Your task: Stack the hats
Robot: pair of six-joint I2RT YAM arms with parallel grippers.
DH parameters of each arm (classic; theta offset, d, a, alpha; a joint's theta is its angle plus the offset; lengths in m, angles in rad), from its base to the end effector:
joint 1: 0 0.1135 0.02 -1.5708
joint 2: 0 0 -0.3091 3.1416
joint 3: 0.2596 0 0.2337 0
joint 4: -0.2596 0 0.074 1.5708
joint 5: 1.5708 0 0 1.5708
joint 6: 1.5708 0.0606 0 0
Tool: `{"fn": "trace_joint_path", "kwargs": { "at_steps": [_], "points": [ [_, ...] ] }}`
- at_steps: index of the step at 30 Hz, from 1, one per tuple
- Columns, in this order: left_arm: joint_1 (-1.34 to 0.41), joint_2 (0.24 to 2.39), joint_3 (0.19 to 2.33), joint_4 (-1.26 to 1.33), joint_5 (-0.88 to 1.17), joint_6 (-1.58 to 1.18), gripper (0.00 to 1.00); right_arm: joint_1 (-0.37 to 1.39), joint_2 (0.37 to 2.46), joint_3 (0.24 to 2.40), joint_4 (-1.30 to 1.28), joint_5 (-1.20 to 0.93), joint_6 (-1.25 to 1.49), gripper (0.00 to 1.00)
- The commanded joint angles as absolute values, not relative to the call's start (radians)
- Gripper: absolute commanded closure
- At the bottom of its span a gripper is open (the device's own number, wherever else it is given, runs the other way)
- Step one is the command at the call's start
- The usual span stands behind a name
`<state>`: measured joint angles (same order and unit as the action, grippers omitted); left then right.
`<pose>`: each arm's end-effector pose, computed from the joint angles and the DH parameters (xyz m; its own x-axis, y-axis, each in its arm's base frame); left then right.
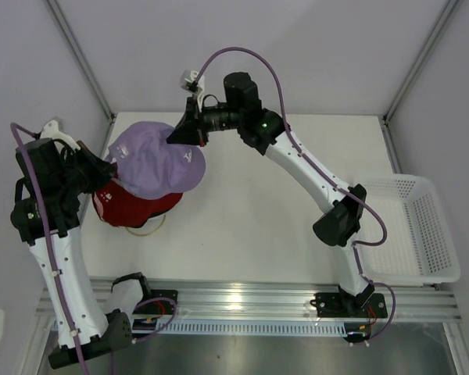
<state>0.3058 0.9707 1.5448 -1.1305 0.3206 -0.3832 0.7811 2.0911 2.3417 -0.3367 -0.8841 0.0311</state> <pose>0.1147 0.0162 0.4722 -0.4557 -0.5160 -0.7254 -0.2166 0.8547 -0.4719 0.3147 0.3780 0.4862 -0.0919 -0.0634 -0.9937 -0.9911 -0.0903 0.0975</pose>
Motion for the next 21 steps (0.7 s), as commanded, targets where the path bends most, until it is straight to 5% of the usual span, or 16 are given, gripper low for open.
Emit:
{"fn": "trace_joint_path", "kwargs": {
  "at_steps": [1, 21],
  "points": [
    [0.334, 0.985, 1.586, -1.167, 0.138, -0.367, 0.99, 0.796, 2.166, 2.407, -0.314, -0.850, 0.015, 0.98],
    [0.618, 0.914, 1.197, -0.994, 0.026, -0.422, 0.99, 0.827, 2.341, 2.482, -0.324, -0.726, -0.055, 0.91]
  ]
}}
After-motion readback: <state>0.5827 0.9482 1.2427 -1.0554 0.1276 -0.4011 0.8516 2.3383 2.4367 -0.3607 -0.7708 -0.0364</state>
